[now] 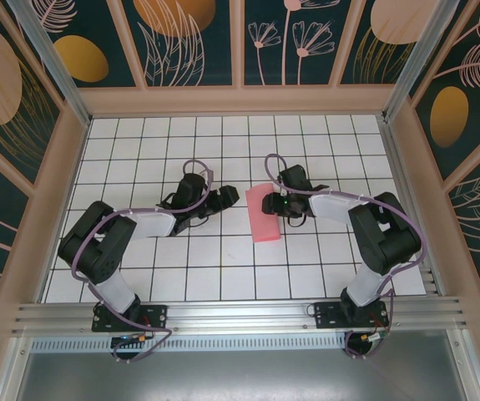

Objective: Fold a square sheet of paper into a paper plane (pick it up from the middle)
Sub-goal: Fold the square sheet of paper in half at the center of the table.

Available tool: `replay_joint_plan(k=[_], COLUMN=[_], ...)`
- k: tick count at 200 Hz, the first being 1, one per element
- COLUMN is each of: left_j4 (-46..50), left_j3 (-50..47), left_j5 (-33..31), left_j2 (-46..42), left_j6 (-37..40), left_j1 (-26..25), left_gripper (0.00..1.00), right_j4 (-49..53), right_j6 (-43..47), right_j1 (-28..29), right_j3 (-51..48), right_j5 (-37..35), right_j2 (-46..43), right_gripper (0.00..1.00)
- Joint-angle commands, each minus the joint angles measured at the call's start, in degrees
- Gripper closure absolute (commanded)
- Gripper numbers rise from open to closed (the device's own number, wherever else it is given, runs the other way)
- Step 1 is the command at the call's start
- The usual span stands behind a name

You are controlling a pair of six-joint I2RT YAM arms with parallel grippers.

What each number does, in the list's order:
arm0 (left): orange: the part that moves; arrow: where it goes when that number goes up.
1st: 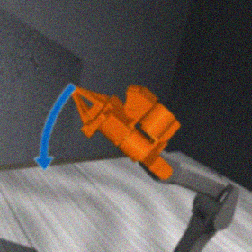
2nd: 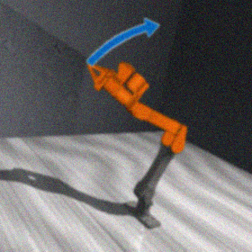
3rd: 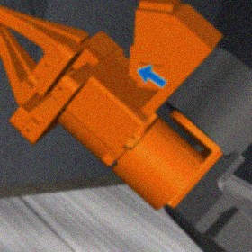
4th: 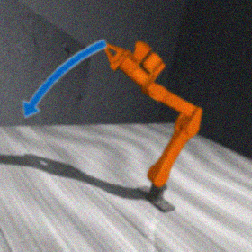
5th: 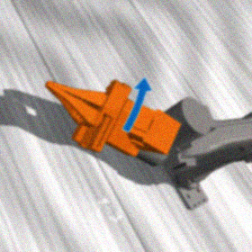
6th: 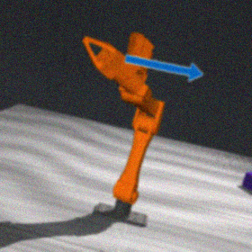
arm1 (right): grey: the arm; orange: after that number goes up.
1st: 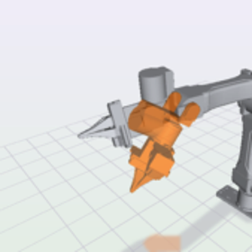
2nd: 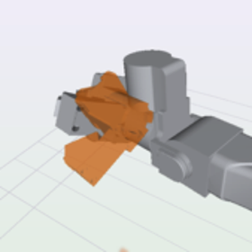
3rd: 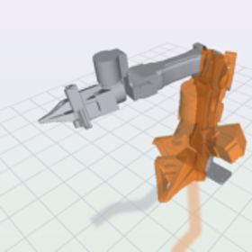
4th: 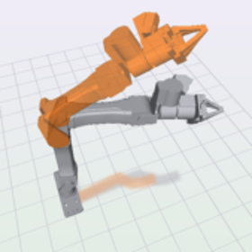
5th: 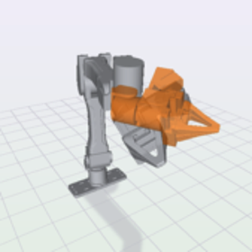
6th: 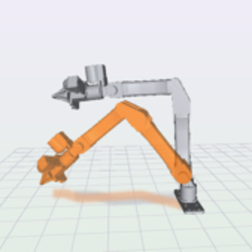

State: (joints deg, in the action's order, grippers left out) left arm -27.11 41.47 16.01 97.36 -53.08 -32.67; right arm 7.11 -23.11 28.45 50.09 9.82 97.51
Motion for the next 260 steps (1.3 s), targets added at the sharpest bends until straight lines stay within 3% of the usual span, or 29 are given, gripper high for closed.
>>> replay_joint_plan(k=[1,87,120,260], left_j4=[-2.5,-3.4,-3.1,-2.6], left_j3=[1.6,2.4,4.1,9.1], left_j5=[-1.3,-4.4,-2.9,1.8], left_j2=[0.5,3.4,5.4,11.8], left_j6=[-1.7,-2.7,-3.0,-3.3], left_j1=[-0.5,-1.0,-1.0,-1.4], left_gripper=[0.27,0.29,0.3,0.5], right_j4=[2.8,3.5,3.3,4.1], right_j6=[2.8,5.0,6.6,9.1], right_j1=[-0.2,0.9,2.1,2.6], right_j3=[-1.2,-0.4,-0.2,1.4], right_j5=[1.9,0.9,0.8,0.3], right_j2=[2.7,9.8,11.7,15.1], right_gripper=[0.39,0.38,0.36,0.33])
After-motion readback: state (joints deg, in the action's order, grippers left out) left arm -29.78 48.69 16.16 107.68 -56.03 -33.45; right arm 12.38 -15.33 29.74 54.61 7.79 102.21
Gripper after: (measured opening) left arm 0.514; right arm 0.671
